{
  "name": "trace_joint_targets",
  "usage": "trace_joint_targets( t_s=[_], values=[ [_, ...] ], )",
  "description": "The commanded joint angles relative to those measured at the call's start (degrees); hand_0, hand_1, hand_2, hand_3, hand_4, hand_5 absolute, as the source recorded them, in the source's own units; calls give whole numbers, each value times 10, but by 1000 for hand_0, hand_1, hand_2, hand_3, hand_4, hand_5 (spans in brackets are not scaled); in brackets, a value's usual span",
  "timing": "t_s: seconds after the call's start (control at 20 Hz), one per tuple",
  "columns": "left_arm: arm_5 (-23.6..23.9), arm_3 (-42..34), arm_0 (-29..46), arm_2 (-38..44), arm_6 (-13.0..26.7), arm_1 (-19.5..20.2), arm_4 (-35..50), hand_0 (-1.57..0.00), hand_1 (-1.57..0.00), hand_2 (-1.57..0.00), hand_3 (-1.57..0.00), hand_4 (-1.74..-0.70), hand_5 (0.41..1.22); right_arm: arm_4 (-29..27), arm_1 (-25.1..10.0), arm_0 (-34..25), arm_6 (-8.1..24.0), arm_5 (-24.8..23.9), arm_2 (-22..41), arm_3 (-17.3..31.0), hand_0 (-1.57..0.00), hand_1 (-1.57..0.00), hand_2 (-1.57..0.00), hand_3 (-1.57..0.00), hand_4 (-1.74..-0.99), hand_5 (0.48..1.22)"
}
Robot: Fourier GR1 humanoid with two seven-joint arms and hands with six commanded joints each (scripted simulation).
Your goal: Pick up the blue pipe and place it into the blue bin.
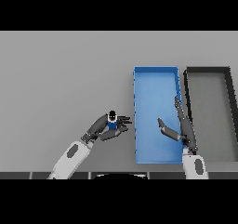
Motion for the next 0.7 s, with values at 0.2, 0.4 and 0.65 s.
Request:
trace_joint_targets(
  t_s=[0.2, 0.4, 0.65],
  values=[
    [-14, -51, -19, -9, 40, -12, 4, -1554, -1556, -1558, -1558, -1465, 1215, 12, -6, -13, 2, -7, -3, 11, 1, 1, 1, 1, -1184, 643],
    [-29, -78, -36, -9, 77, -11, 9, -1564, -1565, -1566, -1566, -1466, 1219, 15, -5, -11, -7, -11, -4, 11, 1, 1, 1, 1, -1158, 643],
    [-33, -83, -32, -6, 94, -15, -1, -1569, -1569, -1569, -1569, -1466, 1220, 11, -4, -4, -20, -10, -7, 20, 1, 1, 1, 1, -1139, 643]
  ],
)
